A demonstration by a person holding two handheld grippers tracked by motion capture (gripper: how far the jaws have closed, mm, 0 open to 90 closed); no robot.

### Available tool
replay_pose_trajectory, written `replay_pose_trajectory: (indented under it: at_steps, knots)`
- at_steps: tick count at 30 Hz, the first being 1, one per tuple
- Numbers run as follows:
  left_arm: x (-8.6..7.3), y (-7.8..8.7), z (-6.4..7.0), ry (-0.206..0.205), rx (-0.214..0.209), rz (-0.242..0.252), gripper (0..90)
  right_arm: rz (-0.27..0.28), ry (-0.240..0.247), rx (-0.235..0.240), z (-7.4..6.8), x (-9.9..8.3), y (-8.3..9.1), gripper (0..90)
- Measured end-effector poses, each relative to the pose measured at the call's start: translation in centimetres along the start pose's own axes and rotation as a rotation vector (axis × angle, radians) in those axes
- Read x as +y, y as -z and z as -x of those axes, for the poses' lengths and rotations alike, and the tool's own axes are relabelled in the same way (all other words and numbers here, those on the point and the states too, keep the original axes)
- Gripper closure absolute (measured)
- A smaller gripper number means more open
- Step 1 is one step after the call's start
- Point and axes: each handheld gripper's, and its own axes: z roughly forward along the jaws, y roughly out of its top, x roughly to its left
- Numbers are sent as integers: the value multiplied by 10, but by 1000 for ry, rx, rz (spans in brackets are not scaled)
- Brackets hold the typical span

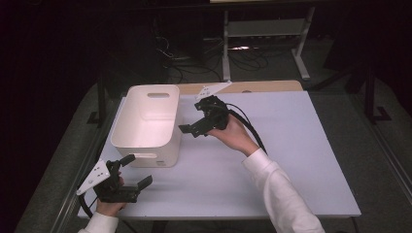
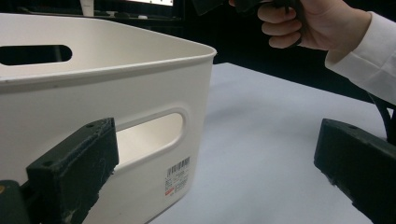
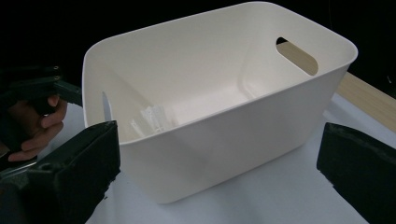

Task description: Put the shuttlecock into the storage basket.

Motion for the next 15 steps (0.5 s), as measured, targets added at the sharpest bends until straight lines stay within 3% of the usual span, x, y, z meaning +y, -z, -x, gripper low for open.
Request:
replay_pose_trajectory:
  at_steps: [15]
  knots:
    - [0,-1,1,7,0,9,0,42,-19,-33,10,-17,20,0]
